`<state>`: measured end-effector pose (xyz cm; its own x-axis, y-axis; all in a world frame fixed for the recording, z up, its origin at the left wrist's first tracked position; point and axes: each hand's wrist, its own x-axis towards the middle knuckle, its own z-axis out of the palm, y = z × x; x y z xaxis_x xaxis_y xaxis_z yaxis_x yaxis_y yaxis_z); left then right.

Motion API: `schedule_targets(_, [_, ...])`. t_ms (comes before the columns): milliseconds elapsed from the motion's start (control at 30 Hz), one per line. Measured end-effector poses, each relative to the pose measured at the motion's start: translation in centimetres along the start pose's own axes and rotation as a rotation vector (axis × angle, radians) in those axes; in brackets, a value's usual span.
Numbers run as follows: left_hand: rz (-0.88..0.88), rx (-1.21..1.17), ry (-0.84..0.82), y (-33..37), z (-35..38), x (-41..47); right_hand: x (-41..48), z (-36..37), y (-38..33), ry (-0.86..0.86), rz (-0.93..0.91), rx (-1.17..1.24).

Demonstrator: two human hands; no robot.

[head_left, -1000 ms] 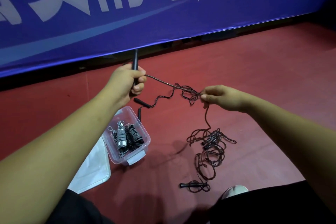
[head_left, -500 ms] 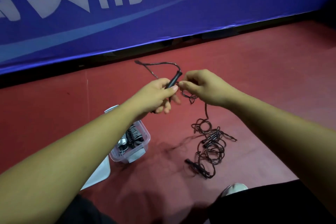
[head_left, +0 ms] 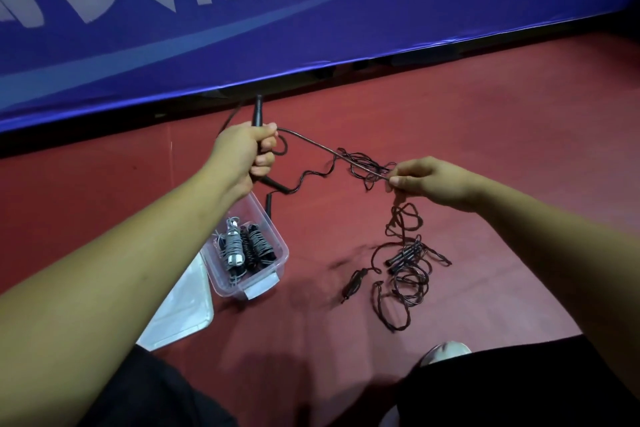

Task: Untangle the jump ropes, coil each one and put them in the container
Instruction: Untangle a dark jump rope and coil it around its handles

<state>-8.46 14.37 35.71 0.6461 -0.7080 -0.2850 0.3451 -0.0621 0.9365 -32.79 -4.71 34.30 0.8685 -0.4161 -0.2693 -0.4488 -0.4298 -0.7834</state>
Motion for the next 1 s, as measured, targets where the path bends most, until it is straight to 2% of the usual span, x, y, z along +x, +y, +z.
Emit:
schedule_targets(33, [-0.004,0.102,0.027,0.0,-0.2,0.2,0.1,0.0,-0.3,0.032,-0.001,0.021])
schedule_targets(167, [0.034,0.819,0.165,-0.3,-0.9,0.3,-0.2,0.3,-2.2,0.082,-0.074,0.028])
schedule_targets(200, [0.079,0.895,0.182,-0.4,-0.7,0.2,-0.3,0.5,-2.9,0.074,-0.095,-0.008])
schedule_targets(233, [0.111,0.883,0.165,-0.5,-0.2,-0.2,-0.3,0.8,-3.6,0.065,-0.114,-0.073])
schedule_targets(333, [0.021,0.487,-0.094,-0.8,2.4,-1.6,0.0,2.2,-5.7,0.094,-0.190,-0.307])
schedule_targets(367, [0.004,0.427,-0.160,-1.1,3.3,-2.1,0.2,2.6,-6.2,0.116,-0.213,-0.358])
schedule_targets(467, [0.151,0.659,-0.152,-1.3,4.7,-2.9,0.7,3.3,-7.3,0.180,-0.235,-0.409])
schedule_targets(500, [0.169,0.653,-0.165,-1.0,4.8,-3.1,0.9,3.3,-7.4,0.210,-0.231,-0.416])
schedule_targets(600, [0.012,0.406,-0.313,0.0,4.8,-3.7,0.9,3.3,-7.5,0.319,-0.217,-0.416])
schedule_targets(700, [0.001,0.493,-0.391,-0.4,4.6,-3.9,0.9,3.3,-7.5,0.358,-0.239,-0.432])
schedule_targets(800, [0.018,0.415,-0.337,-0.4,4.7,-3.4,0.4,2.5,-7.3,0.281,-0.244,-0.433])
schedule_targets(933, [0.051,0.160,-0.144,1.0,3.0,-2.0,0.5,0.3,-1.9,0.146,-0.048,-0.397])
schedule_targets(1000, [0.046,0.157,-0.089,1.1,2.2,-1.7,0.5,-0.4,1.1,0.104,0.018,-0.300])
